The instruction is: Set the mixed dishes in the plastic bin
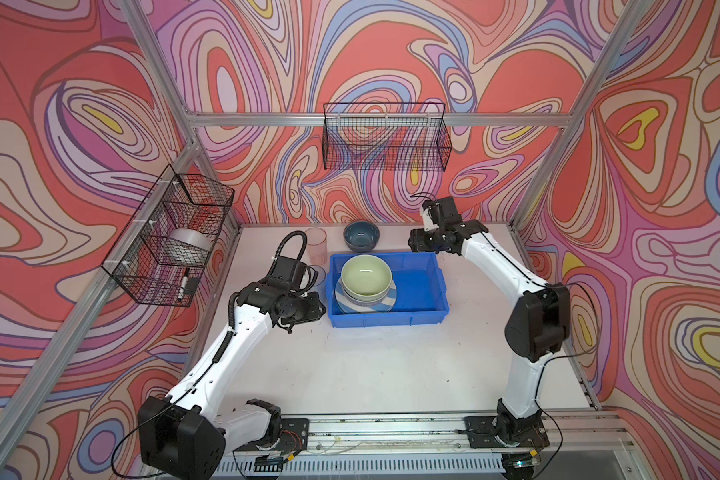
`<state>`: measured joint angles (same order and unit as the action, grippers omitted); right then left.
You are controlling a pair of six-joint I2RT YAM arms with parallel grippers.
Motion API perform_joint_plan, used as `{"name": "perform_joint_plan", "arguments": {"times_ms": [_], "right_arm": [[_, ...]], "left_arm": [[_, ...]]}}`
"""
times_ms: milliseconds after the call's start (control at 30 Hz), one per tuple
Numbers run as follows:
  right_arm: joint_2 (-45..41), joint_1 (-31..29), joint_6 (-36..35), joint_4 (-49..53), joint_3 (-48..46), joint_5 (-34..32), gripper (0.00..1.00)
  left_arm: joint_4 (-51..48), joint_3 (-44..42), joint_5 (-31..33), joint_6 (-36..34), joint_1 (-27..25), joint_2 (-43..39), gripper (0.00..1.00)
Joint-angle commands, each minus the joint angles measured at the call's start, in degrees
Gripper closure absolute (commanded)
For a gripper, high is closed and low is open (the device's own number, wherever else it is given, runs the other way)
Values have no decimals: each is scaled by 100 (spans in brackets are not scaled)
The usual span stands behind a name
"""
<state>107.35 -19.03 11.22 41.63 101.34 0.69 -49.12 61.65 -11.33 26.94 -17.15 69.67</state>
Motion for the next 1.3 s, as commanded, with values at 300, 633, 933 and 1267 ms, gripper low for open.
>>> {"name": "perform_joint_plan", "arguments": {"times_ms": [300,633,933,1267], "right_arm": [[-1594,39,374,523,-2187,-207,35],[-1813,162,708,257,-3079,40,45],[-1942,206,819,6,-3597,412,60],[-2441,206,974,312,-3982,684,84]], "left_arm": [[1017,198,217,-170,-128,1274,70],[1152,497,271,-202,-304,2016,73],[985,534,536,-66,-425,2368,91],[681,218,607,-42,-699,1847,100]]}}
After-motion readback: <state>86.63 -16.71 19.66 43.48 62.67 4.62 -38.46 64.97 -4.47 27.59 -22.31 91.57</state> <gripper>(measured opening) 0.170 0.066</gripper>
